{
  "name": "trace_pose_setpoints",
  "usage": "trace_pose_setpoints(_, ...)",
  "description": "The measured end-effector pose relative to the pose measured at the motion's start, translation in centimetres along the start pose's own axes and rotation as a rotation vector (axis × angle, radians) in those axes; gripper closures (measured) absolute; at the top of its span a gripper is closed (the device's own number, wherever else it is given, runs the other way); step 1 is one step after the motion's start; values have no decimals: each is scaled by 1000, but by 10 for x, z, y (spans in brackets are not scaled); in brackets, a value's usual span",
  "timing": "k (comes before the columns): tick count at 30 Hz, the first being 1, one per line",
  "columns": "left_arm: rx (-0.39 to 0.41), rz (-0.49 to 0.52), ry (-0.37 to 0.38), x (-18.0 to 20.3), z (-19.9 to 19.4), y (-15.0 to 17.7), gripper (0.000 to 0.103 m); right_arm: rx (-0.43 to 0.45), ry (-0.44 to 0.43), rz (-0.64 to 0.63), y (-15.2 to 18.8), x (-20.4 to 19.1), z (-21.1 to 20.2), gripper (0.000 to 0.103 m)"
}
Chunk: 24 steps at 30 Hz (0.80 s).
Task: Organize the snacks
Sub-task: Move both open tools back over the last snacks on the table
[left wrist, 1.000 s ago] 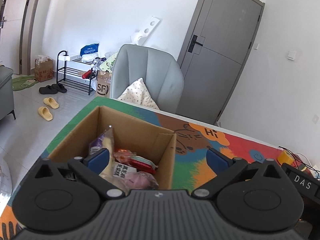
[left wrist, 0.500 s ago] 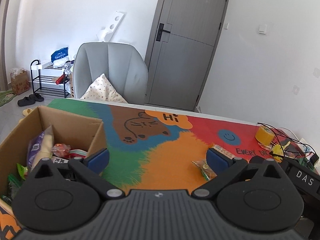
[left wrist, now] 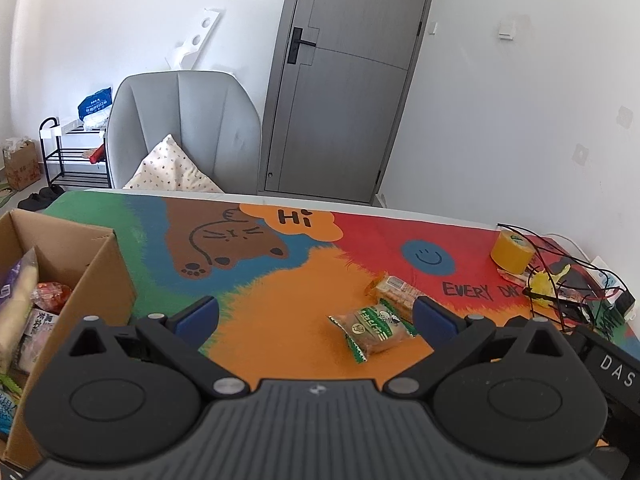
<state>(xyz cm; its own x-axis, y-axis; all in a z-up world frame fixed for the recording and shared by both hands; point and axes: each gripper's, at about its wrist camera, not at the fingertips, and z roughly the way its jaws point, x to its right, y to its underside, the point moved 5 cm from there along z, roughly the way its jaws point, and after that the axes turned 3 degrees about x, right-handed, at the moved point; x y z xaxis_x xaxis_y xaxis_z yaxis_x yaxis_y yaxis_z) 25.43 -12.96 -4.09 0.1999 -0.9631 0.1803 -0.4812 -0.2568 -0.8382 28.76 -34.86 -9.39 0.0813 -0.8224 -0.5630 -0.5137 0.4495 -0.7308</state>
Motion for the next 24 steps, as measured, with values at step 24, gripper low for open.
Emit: trace_pose_setpoints(24, -101, -50, -77, 34, 77, -8, 1, -117, -47, -43, -52, 11, 79, 24)
